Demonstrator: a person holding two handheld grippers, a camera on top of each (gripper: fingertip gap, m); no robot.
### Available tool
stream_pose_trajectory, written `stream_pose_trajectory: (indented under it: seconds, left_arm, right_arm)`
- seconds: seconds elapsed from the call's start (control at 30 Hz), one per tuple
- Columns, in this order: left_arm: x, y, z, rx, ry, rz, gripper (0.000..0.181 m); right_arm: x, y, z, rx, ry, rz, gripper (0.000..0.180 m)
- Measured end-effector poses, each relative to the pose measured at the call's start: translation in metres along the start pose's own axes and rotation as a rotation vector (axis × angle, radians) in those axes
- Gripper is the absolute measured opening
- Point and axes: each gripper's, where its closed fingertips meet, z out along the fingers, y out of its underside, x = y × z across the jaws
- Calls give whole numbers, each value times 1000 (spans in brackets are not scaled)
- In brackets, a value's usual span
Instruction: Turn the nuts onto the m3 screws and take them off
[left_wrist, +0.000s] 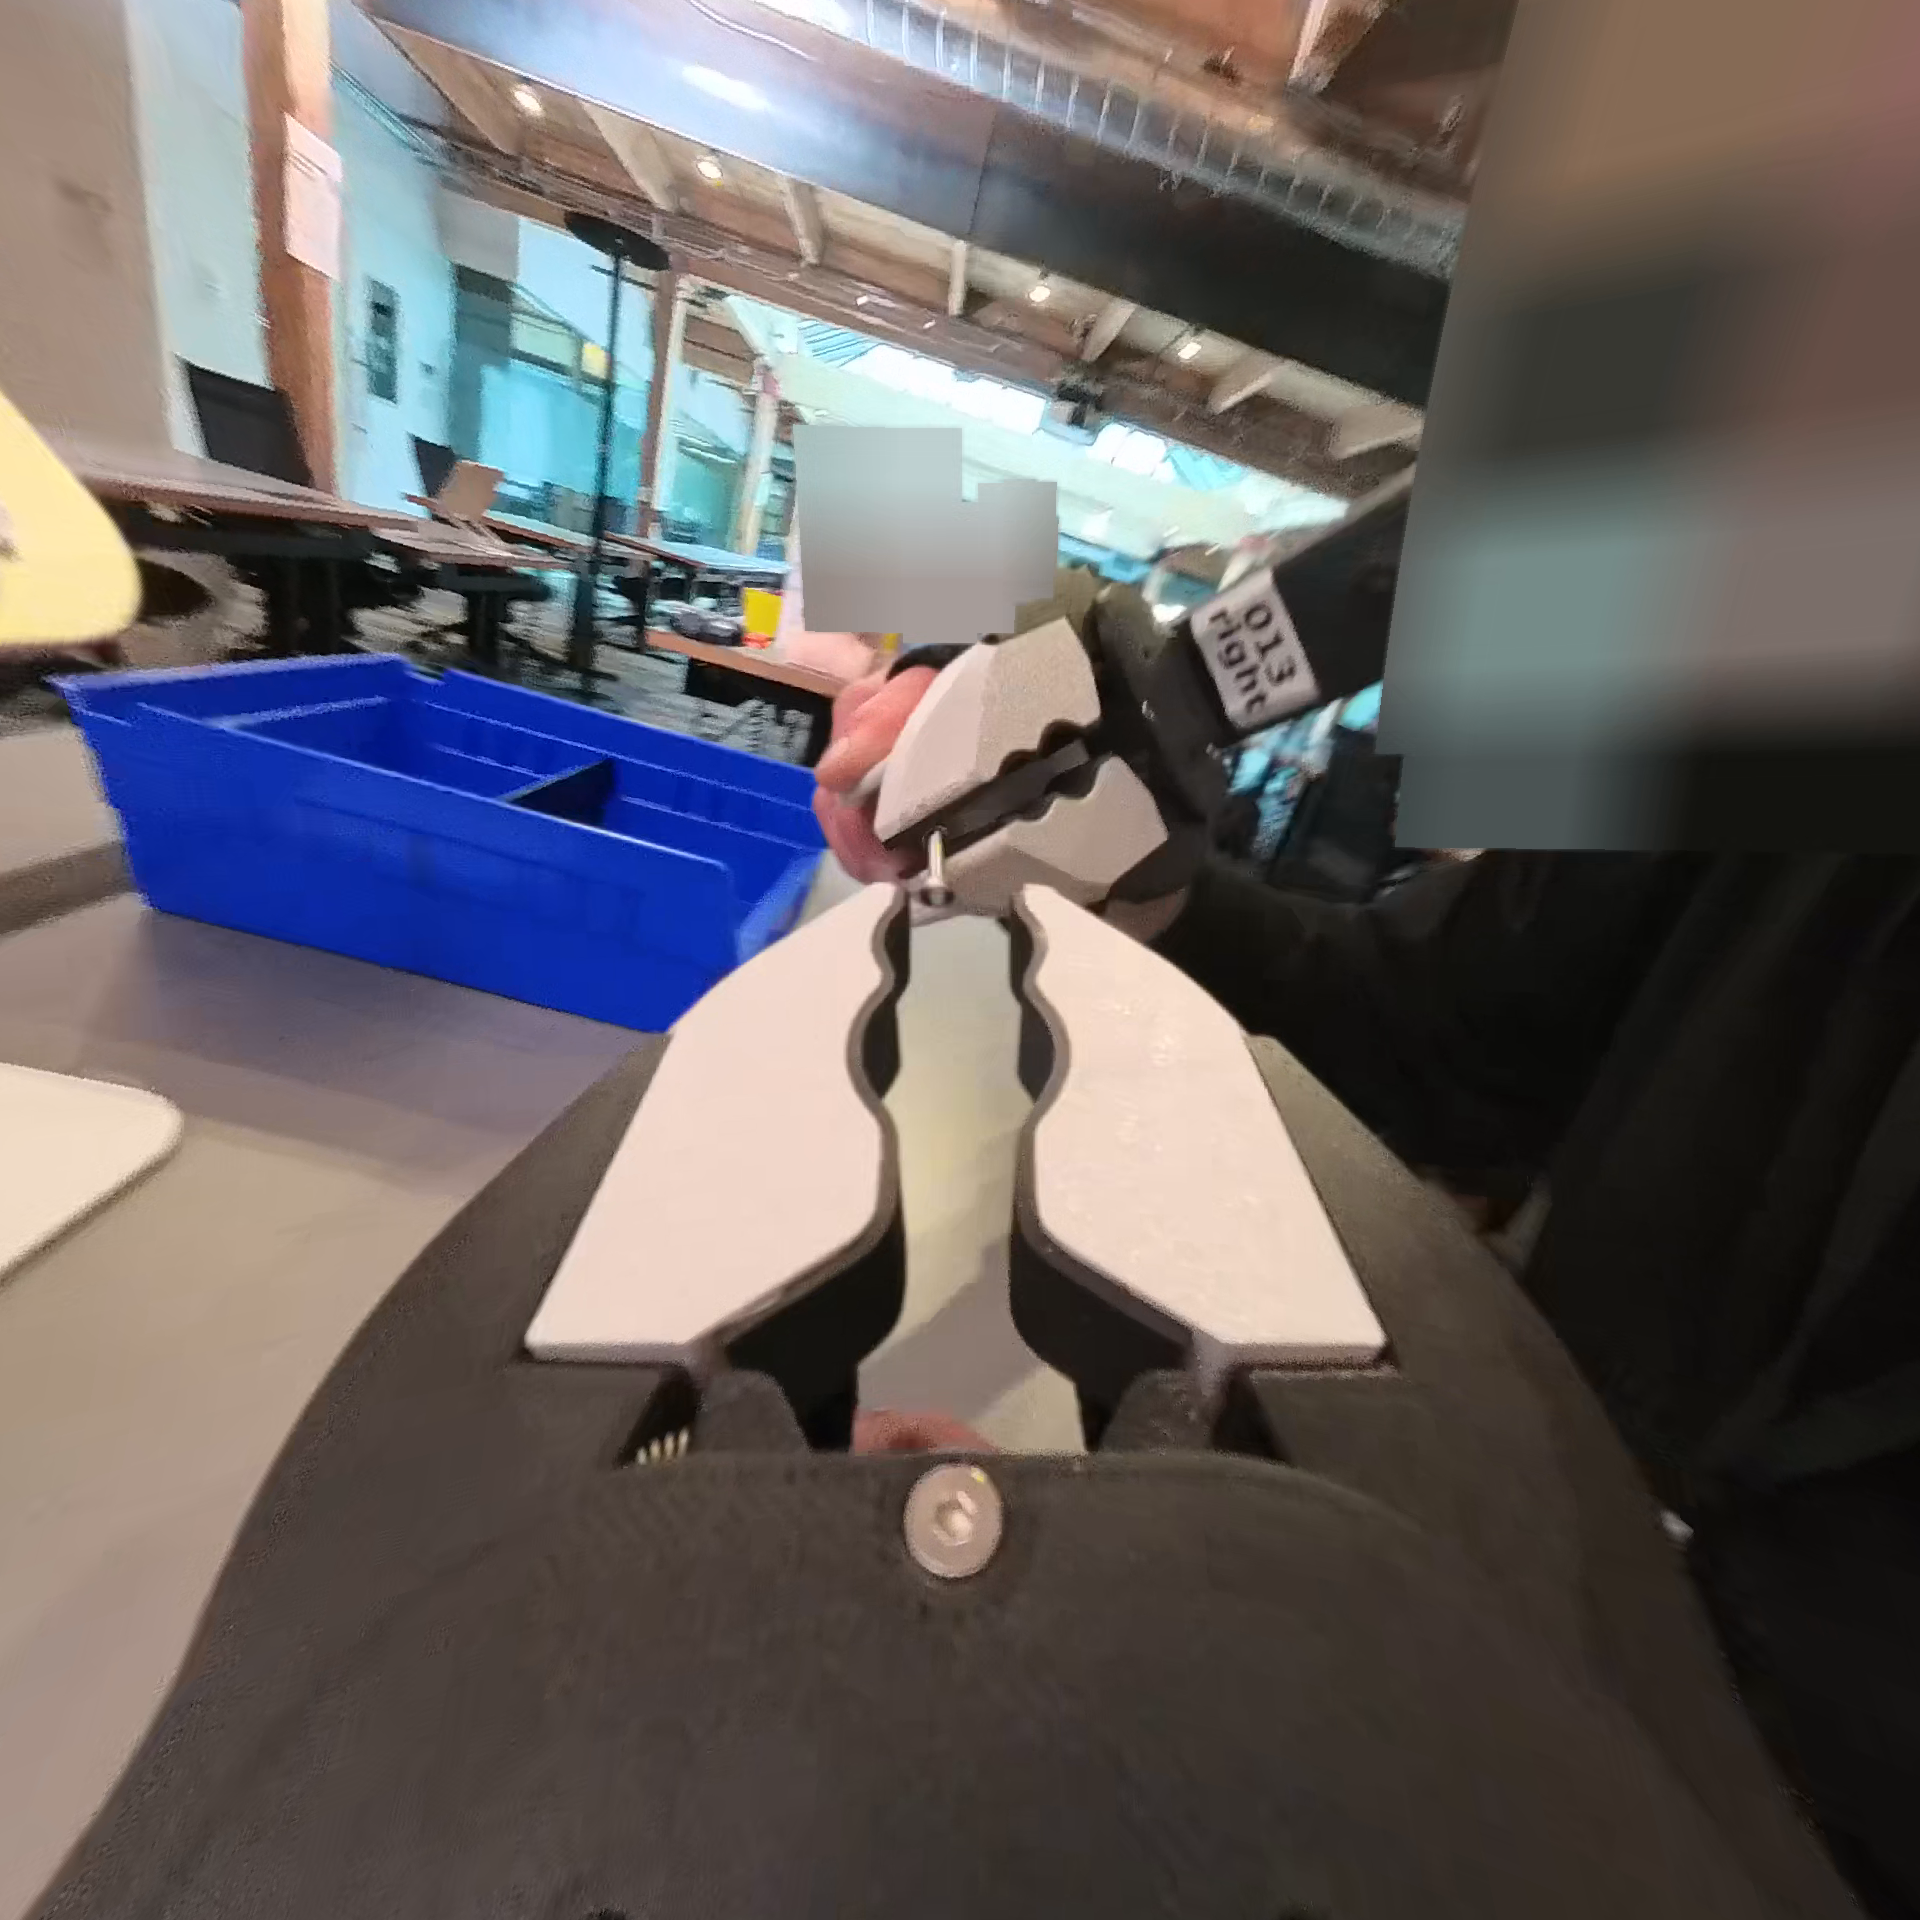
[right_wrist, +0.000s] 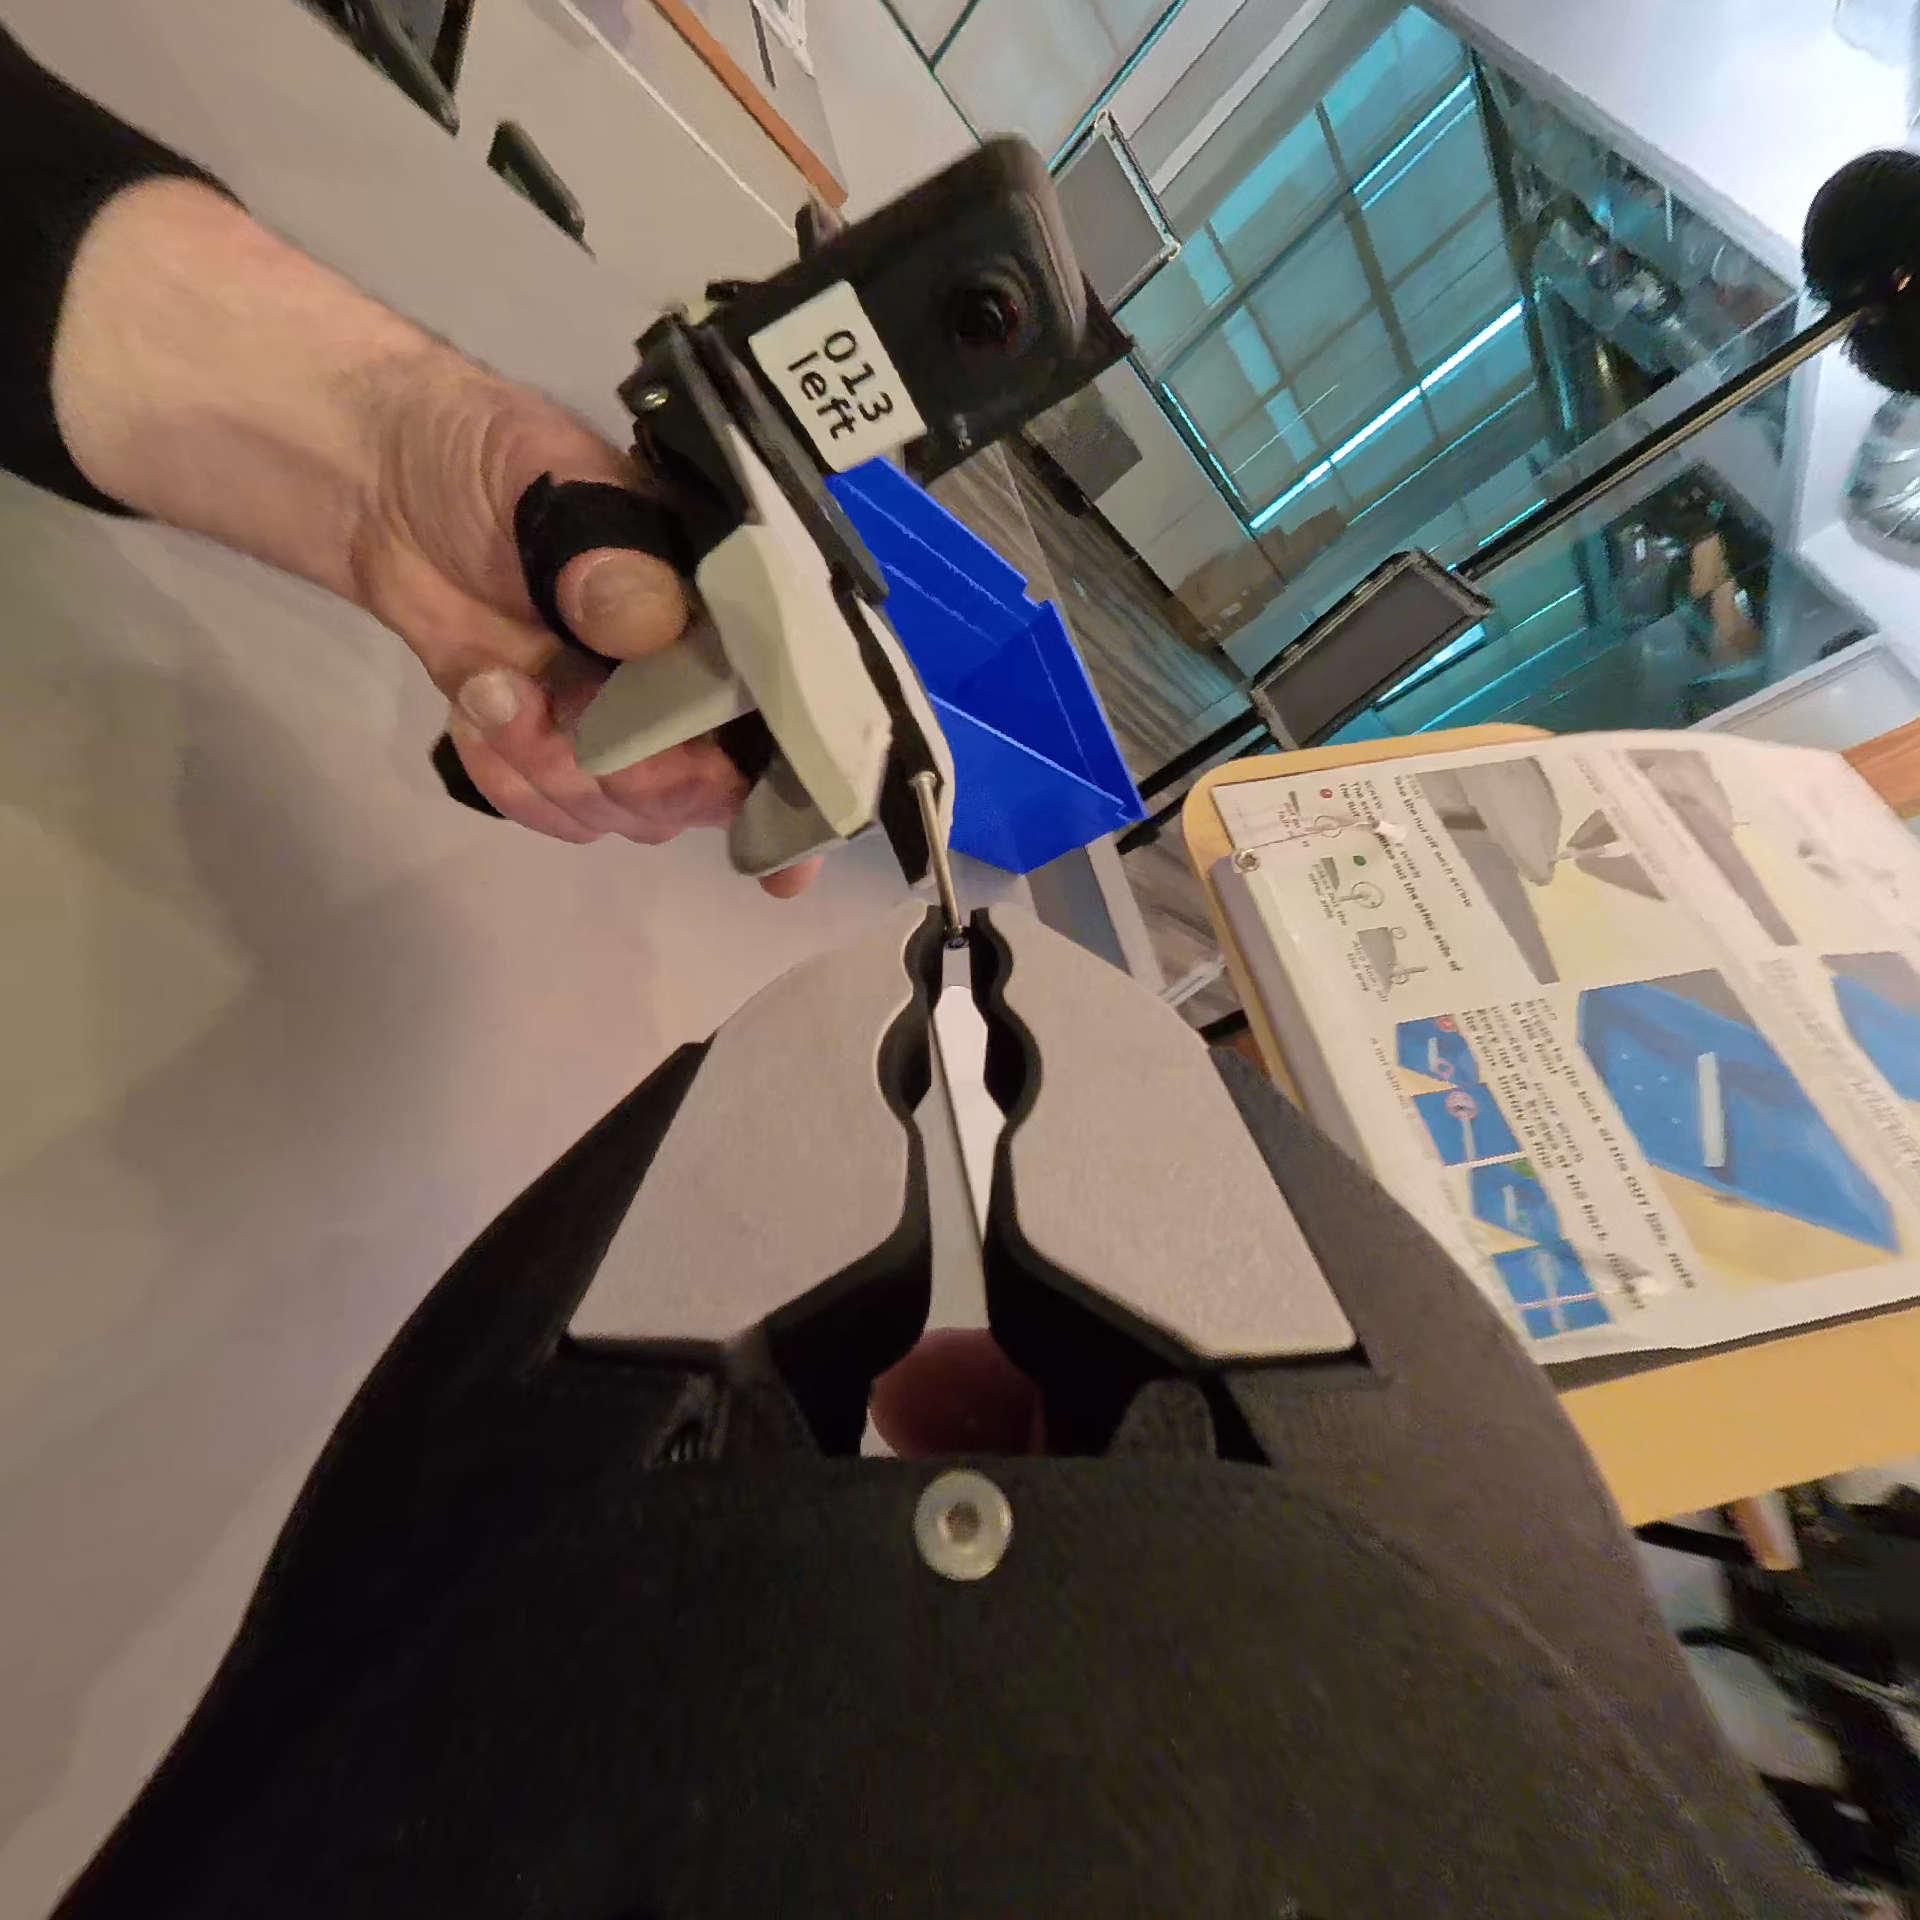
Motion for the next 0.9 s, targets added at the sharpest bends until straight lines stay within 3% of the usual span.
stream_pose_trajectory:
  seconds: [0.17, 0.43, 0.67, 0.77, 0.9]
  left_arm:
    - [1, 1, 0, -95, -126, 362, 41]
    - [9, 0, 5, -147, -169, 651, 4]
    - [10, 3, 4, -158, -137, 605, 3]
    - [9, 1, 4, -135, -119, 489, 3]
    - [9, 2, 5, -75, -53, 193, 3]
  right_arm:
    - [-4, 2, -3, 62, -117, 224, 5]
    - [-17, -5, -9, 166, -297, 453, 5]
    - [-18, -7, -11, 181, -291, 445, 5]
    - [-15, -7, -10, 165, -222, 343, 5]
    - [-12, -5, -10, 96, -87, 85, 5]
